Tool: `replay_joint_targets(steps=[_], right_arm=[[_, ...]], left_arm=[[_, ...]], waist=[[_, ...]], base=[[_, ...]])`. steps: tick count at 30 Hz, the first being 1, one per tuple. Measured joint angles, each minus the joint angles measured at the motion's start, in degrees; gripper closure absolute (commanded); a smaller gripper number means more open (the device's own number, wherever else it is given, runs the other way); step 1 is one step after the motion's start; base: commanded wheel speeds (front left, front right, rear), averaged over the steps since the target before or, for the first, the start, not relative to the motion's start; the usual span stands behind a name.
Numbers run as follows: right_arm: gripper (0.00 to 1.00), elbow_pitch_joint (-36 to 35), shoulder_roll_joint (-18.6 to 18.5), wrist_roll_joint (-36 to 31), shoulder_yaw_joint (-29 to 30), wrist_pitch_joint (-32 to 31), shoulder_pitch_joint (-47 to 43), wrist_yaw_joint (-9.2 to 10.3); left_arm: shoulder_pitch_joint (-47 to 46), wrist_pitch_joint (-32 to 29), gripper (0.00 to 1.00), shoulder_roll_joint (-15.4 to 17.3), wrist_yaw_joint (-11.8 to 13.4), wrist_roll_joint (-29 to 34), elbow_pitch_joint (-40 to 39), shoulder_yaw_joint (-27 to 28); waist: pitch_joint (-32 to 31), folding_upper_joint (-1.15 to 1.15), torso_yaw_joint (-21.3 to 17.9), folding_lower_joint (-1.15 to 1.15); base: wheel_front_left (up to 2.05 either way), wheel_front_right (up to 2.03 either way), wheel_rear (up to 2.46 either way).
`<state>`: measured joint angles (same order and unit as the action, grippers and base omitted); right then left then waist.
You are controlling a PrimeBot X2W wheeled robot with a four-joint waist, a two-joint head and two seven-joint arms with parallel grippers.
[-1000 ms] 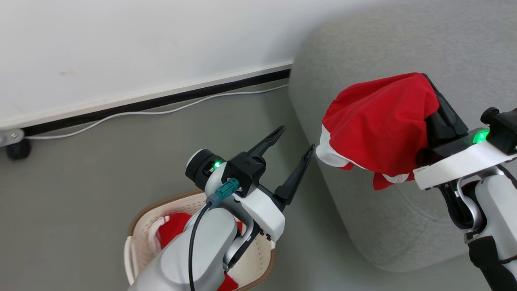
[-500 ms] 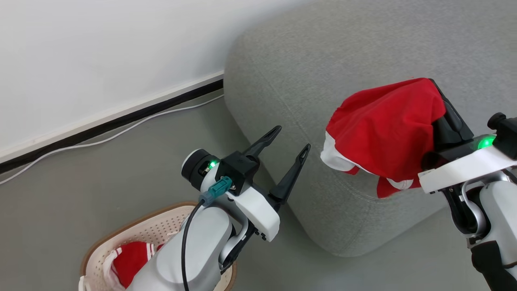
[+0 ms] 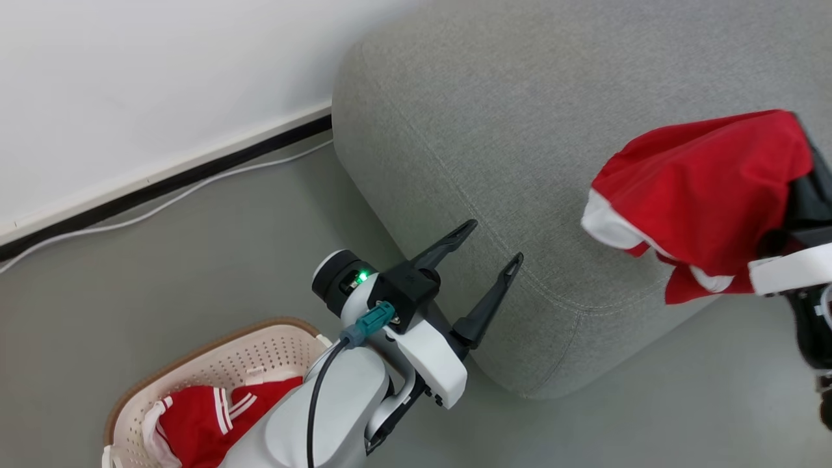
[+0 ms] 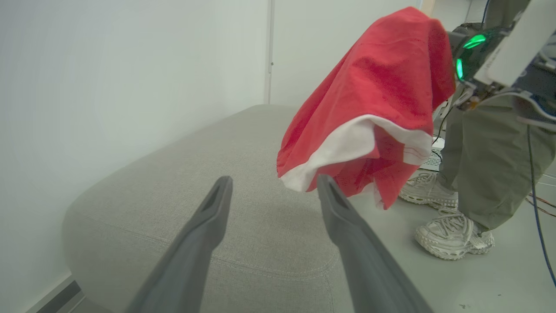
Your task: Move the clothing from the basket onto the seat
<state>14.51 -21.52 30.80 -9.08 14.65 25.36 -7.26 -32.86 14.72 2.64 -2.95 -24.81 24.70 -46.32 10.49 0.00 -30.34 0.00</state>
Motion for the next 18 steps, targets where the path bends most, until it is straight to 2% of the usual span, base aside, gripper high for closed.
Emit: replay_joint_targets(steps=[8, 18], right_arm=[[1.00, 2.9, -4.0, -0.1, 4.9, 0.0, 5.6, 0.00], [1.00, 7.6, -11.2, -0.1, 9.1, 0.0, 13.4, 0.00]], left_arm=[[-3.1, 0.0, 0.00, 0.2, 0.6, -0.6, -1.3, -5.0], [-9.5, 0.0, 0.00, 0.5, 4.2, -2.1, -2.8, -11.7]], waist=[[5.1, 0.00, 1.9, 0.00], [12.8, 0.00, 6.8, 0.00]], base=[[0.00, 0.00, 0.00], [0.00, 0.00, 0.00]])
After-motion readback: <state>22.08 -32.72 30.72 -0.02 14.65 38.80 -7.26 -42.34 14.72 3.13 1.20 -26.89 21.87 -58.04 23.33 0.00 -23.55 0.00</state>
